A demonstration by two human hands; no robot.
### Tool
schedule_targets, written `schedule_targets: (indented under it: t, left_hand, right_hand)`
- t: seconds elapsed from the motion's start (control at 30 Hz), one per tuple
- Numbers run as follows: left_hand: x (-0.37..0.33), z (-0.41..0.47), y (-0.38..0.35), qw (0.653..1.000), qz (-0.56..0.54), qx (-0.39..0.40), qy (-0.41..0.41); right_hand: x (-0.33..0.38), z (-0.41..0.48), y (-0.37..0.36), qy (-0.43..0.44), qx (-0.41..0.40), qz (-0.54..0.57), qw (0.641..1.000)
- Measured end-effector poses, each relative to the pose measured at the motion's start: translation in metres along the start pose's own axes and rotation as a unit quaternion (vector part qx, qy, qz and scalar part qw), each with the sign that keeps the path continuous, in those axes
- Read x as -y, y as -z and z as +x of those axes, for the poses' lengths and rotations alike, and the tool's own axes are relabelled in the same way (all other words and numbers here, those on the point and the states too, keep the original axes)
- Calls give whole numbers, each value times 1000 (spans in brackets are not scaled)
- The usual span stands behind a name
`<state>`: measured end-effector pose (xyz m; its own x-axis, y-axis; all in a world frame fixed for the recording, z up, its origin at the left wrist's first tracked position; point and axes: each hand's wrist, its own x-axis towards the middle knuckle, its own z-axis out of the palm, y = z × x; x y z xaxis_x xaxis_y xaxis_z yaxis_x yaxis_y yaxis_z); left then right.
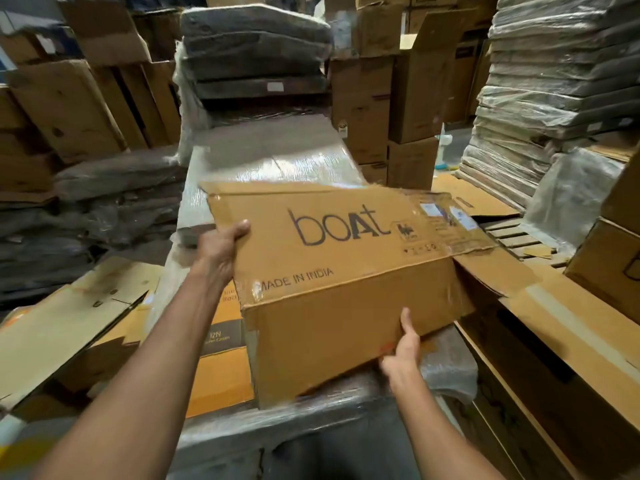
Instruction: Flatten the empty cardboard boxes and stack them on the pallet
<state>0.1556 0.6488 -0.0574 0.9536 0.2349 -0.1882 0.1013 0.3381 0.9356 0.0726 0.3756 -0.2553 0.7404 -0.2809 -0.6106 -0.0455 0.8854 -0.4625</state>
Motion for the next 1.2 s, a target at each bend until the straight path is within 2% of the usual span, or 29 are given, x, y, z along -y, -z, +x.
schedule_targets:
  t: [0.13,0.23,0.3,0.37,0.4,0.57,0.7,0.87,1.0,1.2]
  left_hand:
    - [61,5,41,994,44,-22,98]
    - [99,-11,76,987,31,4,156]
    - [119,-17,103,981,-73,36,176]
    - [134,-25,122,964,-181,11,195]
    - [142,-34,125,955,-217,25,202]
    - [190,-75,108,950,-225,72,206]
    - [199,-92,69,941,-235,166,176]
    - [184,-72,64,965,-216,-20,146]
    - [186,-54,91,959,-231,-55,155]
    - [199,-37,147,952,-239,-118,149]
  right_hand:
    - [-11,-3,33,48,-121,-88,988]
    - [-17,-3,47,50,-147,-162,975]
    - [-19,-7,46,52,-145,-184,971]
    - [-21,-11,38,45,-139,-184,972]
    - [-22,-13,32,39,-131,-177,975]
    - [-46,-25,-25,22,-65,-103,992]
    - [-77,-33,-59,13,-33,-95,995]
    - [-104,-35,-69,-27,16,-111,993]
    - [-109,-33,-59,-82,50,-137,986]
    - [-81,-9,-19,-61,35,-186,980]
